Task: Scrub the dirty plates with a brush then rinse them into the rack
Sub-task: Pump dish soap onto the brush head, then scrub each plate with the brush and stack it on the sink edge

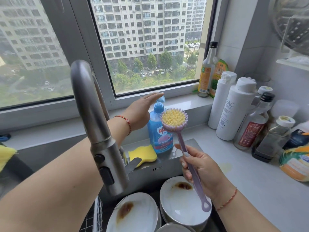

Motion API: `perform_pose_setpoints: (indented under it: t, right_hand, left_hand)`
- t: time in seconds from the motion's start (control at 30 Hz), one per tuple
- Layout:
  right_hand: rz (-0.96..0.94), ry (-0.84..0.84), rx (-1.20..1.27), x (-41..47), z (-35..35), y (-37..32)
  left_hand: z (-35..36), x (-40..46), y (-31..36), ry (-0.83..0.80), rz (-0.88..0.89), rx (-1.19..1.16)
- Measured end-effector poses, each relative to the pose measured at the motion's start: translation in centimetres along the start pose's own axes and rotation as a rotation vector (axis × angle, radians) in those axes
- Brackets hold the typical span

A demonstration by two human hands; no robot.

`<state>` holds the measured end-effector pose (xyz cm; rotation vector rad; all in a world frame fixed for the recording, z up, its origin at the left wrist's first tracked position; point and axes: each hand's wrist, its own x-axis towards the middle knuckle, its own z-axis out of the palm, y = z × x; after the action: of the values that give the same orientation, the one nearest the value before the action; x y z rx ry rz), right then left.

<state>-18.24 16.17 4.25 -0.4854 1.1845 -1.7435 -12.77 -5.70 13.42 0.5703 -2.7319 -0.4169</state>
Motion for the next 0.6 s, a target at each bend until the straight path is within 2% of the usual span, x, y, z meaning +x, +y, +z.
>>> perform_pose_setpoints:
  t: [0.1, 0.27, 0.37, 0.47, 0.53, 0.6]
  right_hand:
    - [0.013, 0.003, 0.012, -1.7, -0.5, 0.5]
    - [0.056, 0.023, 0.024, -4.3, -0.8, 1.9]
    - [0.065, 0.039, 0.018, -5.9, -1.0, 2.6]
    - [0.091, 0.062, -0.027, -7.8, -1.7, 2.6]
    - [0.125, 0.084, -0.085, -9.1, -2.5, 2.6]
    - [0.17, 0.102, -0.148, -10.2, -3.4, 2.8]
  left_hand:
    - [1.3, -2.5, -1.0, 0.073, 0.002, -0.098]
    - [2.3, -4.2, -1.9, 0.067, -0.035, -0.196]
    - [3.1, -6.1, -1.0, 0.199, -0.059, -0.226]
    - [6.1, -11.7, -0.7, 0.382, -0.013, -0.277]
    - [8.5, -16.9, -0.3, 0.36, -0.116, -0.342]
    - [10.7, -21.9, 0.6, 0.259, -0.307, -0.348]
